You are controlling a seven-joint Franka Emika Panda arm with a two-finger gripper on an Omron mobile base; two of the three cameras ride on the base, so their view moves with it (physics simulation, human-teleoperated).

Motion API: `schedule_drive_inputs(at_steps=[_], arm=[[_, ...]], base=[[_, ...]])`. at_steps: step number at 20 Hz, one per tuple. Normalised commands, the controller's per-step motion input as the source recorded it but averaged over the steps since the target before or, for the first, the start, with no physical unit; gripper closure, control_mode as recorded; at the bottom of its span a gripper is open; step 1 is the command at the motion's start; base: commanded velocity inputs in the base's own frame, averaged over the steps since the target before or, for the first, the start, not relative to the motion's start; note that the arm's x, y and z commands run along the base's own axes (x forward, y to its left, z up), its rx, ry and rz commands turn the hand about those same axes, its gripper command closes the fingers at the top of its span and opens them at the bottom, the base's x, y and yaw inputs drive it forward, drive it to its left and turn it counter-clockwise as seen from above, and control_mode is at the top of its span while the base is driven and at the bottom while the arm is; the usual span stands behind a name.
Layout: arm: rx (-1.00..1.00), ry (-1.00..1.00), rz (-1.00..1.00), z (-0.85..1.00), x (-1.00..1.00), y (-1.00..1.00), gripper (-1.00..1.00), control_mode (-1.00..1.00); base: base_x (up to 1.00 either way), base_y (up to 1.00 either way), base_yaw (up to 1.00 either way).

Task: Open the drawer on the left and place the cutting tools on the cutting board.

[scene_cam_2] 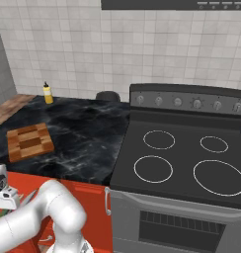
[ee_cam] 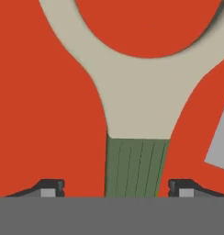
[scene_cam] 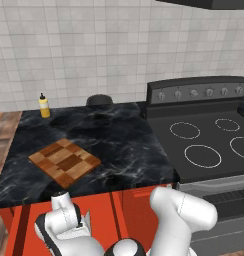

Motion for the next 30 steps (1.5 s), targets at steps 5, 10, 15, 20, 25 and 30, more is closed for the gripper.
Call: schedule_drive_inputs(at_steps=[5, 10, 15, 20, 25, 30], arm=[[-0.01, 0.0, 0.0, -0.02, 0.0, 0.01, 1.0, -1.0], [0.01, -0.11, 0.0, 0.08, 0.0, 0.0, 1.0, -1.0], [0.1, -0.25, -0.04, 0.59, 0.0, 0.0, 1.0, -1.0], [0.12, -0.18, -0.04, 0.82, -0.22, 0.0, 1.0, -1.0], [0.1, -0.07, -0.03, 0.99, -0.82, -0.01, 1.0, -1.0], [0.07, -0.11, -0.02, 1.0, -0.74, 0.0, 1.0, -1.0]], base=[[0.0, 0.0, 0.0], [0.0, 0.0, 0.0], [0.0, 0.0, 0.0], [0.0, 0.0, 0.0], [0.0, 0.0, 0.0], [0.0, 0.0, 0.0]])
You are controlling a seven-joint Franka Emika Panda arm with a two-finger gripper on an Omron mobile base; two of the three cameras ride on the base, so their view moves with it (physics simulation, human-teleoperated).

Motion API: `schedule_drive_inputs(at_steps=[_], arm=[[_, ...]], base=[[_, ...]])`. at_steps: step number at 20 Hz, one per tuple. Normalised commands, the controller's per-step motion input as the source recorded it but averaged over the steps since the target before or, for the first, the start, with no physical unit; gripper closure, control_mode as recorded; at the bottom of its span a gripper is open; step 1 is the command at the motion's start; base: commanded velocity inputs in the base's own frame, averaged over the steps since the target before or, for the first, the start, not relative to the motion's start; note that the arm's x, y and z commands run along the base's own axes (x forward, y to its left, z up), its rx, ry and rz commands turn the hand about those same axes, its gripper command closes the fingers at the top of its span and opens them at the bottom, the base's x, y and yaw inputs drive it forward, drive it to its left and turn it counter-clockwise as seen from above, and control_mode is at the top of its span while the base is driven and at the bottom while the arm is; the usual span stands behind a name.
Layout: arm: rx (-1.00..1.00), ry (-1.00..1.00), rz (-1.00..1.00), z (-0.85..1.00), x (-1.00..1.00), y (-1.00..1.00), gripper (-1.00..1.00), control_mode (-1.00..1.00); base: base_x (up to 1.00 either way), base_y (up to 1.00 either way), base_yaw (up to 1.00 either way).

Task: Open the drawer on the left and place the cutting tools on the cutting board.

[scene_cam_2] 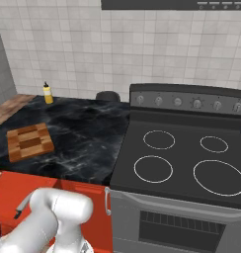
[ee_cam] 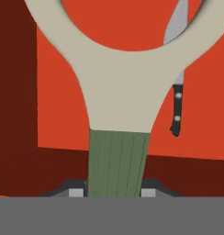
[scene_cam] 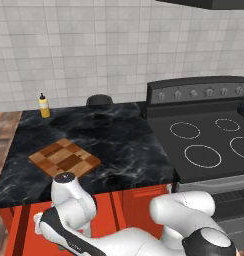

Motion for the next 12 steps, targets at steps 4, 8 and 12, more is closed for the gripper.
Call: schedule_drive_inputs(at_steps=[4, 8, 12], arm=[[0.1, -0.35, -0.14, 1.0, 0.08, -0.05, 1.0, -1.0], [0.07, -0.32, -0.16, 1.0, 0.72, -0.15, 1.0, -1.0], [0.08, -0.13, -0.12, 0.99, 0.99, -0.26, 1.0, -1.0]], base=[[0.0, 0.0, 0.0], [0.0, 0.0, 0.0], [0.0, 0.0, 0.0]])
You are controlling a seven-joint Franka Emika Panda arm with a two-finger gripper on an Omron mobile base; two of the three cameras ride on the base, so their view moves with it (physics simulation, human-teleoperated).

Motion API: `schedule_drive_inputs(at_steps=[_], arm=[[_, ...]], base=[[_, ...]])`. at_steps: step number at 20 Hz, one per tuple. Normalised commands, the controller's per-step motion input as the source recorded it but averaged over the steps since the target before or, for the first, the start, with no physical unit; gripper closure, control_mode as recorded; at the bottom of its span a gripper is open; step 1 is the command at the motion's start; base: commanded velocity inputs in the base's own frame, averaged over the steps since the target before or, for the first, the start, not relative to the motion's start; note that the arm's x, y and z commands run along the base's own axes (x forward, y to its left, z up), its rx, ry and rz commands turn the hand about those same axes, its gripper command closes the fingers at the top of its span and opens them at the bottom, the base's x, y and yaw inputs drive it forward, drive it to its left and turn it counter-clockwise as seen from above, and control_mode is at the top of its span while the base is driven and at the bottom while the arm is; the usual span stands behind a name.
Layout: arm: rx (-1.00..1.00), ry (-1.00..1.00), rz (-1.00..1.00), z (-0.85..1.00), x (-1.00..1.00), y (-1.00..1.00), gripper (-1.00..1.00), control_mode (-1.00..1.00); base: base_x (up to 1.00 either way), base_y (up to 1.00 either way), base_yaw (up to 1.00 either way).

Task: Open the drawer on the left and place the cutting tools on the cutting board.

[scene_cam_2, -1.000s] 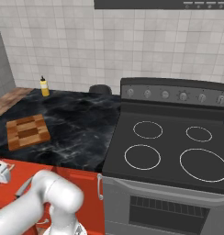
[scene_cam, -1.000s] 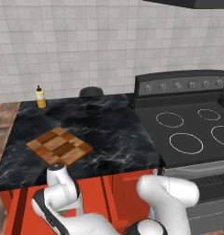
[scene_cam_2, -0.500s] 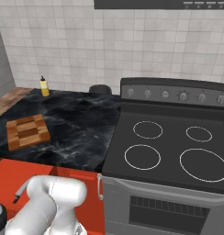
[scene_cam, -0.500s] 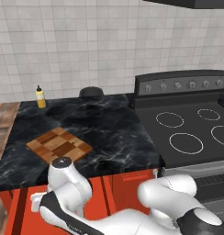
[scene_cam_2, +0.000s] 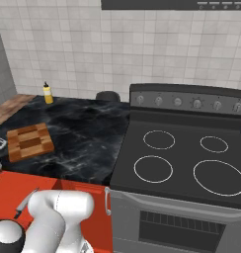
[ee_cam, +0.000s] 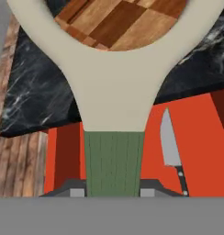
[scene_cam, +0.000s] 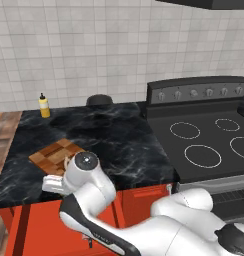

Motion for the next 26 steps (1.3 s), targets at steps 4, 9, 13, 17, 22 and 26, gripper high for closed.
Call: schedule_drive_inputs(at_steps=[4, 9, 13, 17, 22, 26], arm=[[0.08, 0.13, -0.1, 0.98, 1.0, -0.23, 1.0, -1.0], [0.0, 0.38, -0.02, 0.29, 0.99, 0.0, 1.0, -1.0], [-0.01, 0.27, 0.0, 0.0, 1.0, 0.0, 1.0, -1.0], [-0.07, 0.13, 0.0, -0.14, 0.95, 0.0, 1.0, -1.0], [-0.13, 0.01, 0.0, -0.34, 0.7, 0.02, 1.0, -1.0], [-0.15, 0.0, 0.0, -0.16, 0.39, 0.11, 1.0, -1.0]], base=[[0.0, 0.0, 0.0], [0.0, 0.0, 0.0], [0.0, 0.0, 0.0], [0.0, 0.0, 0.0], [0.0, 0.0, 0.0], [0.0, 0.0, 0.0]])
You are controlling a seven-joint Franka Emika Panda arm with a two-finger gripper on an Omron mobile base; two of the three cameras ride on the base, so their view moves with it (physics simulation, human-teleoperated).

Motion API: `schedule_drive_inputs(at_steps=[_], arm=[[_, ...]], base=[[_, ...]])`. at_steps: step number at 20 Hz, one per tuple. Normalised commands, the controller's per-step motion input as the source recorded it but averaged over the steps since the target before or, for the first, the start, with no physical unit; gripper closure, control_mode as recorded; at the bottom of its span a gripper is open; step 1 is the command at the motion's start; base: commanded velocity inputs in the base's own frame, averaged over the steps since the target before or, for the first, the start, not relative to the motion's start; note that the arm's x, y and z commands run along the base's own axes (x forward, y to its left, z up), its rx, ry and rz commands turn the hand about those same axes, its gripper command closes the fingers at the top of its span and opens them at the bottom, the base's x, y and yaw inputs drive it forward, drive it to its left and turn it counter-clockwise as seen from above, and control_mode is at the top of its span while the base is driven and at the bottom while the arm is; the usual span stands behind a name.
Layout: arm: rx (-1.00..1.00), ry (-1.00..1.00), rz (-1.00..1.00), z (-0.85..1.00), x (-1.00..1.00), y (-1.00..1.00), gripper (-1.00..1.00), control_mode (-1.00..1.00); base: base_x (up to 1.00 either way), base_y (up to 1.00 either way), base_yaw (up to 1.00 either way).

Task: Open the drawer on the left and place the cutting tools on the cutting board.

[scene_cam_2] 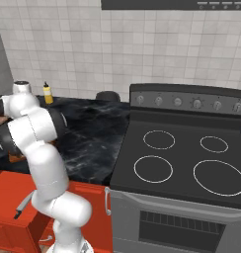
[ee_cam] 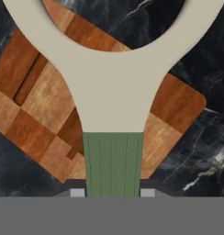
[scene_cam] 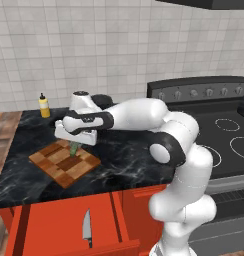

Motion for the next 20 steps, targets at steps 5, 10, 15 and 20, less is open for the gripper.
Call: schedule_drive_inputs(at_steps=[5, 10, 15, 20], arm=[[-0.06, 0.0, 0.0, -0.04, 0.03, 0.17, 1.0, -1.0], [-0.01, 0.0, 0.0, -0.32, 0.0, 0.03, 1.0, -1.0], [0.0, 0.0, 0.0, -0.37, 0.0, 0.0, 1.0, -1.0], [0.0, -0.03, 0.0, -0.28, 0.0, 0.0, 1.0, -1.0]], base=[[0.0, 0.0, 0.0], [0.0, 0.0, 0.0], [0.0, 0.0, 0.0], [0.0, 0.0, 0.0]])
